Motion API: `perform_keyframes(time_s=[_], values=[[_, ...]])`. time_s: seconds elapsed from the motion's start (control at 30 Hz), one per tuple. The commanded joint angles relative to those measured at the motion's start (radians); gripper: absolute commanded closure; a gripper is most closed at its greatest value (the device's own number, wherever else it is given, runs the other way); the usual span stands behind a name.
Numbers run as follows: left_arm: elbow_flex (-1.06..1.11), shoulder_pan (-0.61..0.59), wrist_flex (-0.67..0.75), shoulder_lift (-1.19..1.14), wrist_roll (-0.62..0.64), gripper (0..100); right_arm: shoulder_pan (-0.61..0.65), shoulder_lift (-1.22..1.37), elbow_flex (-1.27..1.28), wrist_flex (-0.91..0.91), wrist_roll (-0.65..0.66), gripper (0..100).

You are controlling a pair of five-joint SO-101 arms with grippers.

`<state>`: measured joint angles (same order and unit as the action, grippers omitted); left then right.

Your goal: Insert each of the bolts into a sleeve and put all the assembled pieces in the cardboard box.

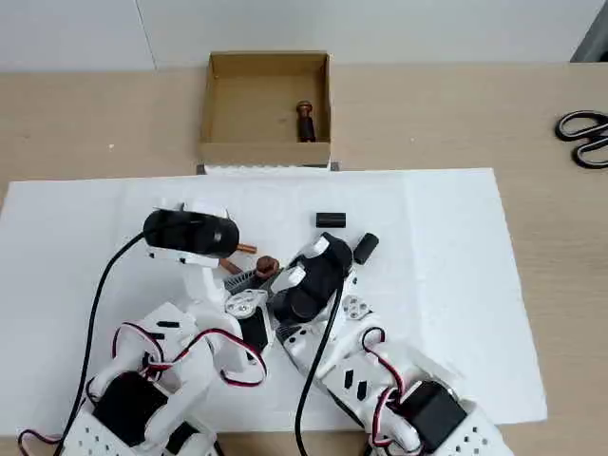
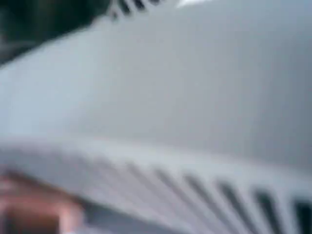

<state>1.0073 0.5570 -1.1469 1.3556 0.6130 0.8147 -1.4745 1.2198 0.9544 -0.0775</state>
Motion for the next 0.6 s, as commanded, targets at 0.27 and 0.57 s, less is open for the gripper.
perform_keyframes(time_s=[0.27,0.57], values=[[-0.010,0.018,-0.038,0.003,-0.064,99,-0.045,-0.012,-0.038,-0.039,-0.002,99.5],[-0.015,0.018,-0.038,0.003,-0.115,95,-0.045,-0.012,-0.034,-0.031,-0.005,99.5]])
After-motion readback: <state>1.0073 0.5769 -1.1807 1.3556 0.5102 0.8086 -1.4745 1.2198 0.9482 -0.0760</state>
